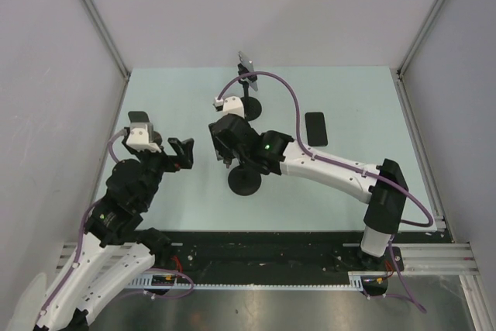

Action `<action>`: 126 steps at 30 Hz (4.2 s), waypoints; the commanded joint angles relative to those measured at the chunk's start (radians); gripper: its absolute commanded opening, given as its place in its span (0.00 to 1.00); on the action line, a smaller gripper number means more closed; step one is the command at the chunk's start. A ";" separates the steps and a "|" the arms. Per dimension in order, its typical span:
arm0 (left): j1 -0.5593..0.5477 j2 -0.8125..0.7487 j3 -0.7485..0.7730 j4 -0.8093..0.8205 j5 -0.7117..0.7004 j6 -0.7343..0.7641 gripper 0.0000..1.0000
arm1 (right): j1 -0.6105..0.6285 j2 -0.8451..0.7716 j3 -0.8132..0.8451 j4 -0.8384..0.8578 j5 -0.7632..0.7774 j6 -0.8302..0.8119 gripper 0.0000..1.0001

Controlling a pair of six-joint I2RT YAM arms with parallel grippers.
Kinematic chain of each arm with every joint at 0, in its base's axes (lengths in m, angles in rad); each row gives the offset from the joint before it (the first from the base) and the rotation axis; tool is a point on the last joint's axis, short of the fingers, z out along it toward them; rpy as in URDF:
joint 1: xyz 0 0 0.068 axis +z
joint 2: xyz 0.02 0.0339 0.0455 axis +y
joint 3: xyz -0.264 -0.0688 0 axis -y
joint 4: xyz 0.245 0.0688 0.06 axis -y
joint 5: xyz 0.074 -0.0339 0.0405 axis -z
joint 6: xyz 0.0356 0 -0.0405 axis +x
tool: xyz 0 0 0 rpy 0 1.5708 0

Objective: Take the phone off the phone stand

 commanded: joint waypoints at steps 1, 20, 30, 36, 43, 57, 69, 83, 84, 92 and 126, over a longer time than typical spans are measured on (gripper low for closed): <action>0.007 -0.015 -0.015 0.048 0.008 0.037 1.00 | 0.006 0.002 0.065 -0.083 0.047 -0.001 0.51; 0.007 0.220 -0.032 0.179 0.432 0.164 1.00 | -0.177 -0.240 -0.157 0.012 -0.499 -0.524 0.00; 0.010 0.420 -0.003 0.220 0.590 0.192 0.95 | -0.303 -0.319 -0.222 -0.031 -0.816 -0.651 0.00; 0.010 0.566 0.050 0.235 0.673 0.222 0.77 | -0.335 -0.326 -0.245 -0.019 -0.881 -0.662 0.00; 0.010 0.665 0.115 0.241 0.743 0.229 0.61 | -0.352 -0.329 -0.263 0.000 -0.933 -0.666 0.00; 0.012 0.695 0.115 0.263 0.725 0.244 0.05 | -0.376 -0.323 -0.277 -0.031 -1.002 -0.720 0.00; 0.091 0.691 0.113 0.264 0.717 0.193 0.00 | -0.416 -0.319 -0.277 -0.183 -1.131 -0.830 0.00; 0.194 0.693 0.104 0.267 0.853 0.165 0.13 | -0.419 -0.322 -0.277 -0.207 -1.151 -0.835 0.00; 0.193 0.674 0.089 0.266 0.872 0.182 0.21 | -0.419 -0.326 -0.277 -0.200 -1.138 -0.826 0.00; 0.133 0.490 -0.038 0.316 0.909 0.337 0.78 | -0.415 -0.334 -0.277 -0.152 -1.078 -0.783 0.00; -0.088 0.547 -0.284 0.953 0.581 0.121 0.59 | -0.375 -0.382 -0.346 -0.049 -1.010 -0.706 0.00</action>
